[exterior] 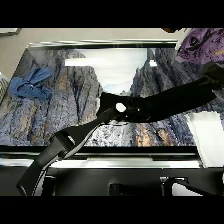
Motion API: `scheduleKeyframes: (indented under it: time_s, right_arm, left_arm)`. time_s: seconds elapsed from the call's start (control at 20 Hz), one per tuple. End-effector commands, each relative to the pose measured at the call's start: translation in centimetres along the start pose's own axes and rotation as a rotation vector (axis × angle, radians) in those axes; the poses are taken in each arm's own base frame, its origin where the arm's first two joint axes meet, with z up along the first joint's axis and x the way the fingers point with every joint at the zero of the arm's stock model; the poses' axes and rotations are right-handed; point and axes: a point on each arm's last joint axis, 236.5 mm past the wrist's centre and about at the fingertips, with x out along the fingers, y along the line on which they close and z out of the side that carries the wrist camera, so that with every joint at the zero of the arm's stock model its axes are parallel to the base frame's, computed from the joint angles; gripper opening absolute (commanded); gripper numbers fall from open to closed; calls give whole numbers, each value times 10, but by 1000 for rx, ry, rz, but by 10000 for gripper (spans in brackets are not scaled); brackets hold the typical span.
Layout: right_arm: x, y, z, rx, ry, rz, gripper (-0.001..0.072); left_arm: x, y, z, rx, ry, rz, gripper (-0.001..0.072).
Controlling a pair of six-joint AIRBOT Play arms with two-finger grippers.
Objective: Fold the clothes and pants, and hang the long-sleeved shirts on hangers.
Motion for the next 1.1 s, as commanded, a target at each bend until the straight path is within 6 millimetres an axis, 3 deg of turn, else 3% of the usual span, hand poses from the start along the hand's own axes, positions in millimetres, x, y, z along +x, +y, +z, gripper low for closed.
scheduleKeyframes:
  time_s: [0.0, 0.2, 0.45, 0.6, 0.7, 0.85, 1.05]
  right_arm:
    - [0, 6, 8, -3, -30, 26, 30]
    - [15, 46, 3, -17, 13, 139, 30]
    - [49, 144, -16, -126, 36, 225, 30]
    - [83, 207, -41, -205, 71, 267, 30]
    - [113, 244, -63, -253, 107, 288, 30]
    - [164, 283, -93, -307, 147, 286, 30]
    - [222, 302, -123, -316, 210, 269, 30]
  left_arm:
    - [-23, -6, 13, -20, 50, -11, 16]
    - [-108, -20, 63, 117, 40, 71, 16]
    - [-277, -31, 122, 286, -68, 286, 16]
    - [-379, -28, 142, 307, -171, 415, 16]
    - [-436, -27, 150, 299, -248, 469, 17]
    - [-492, -27, 157, 274, -339, 492, 17]
    - [-525, -24, 165, 247, -399, 492, 17]
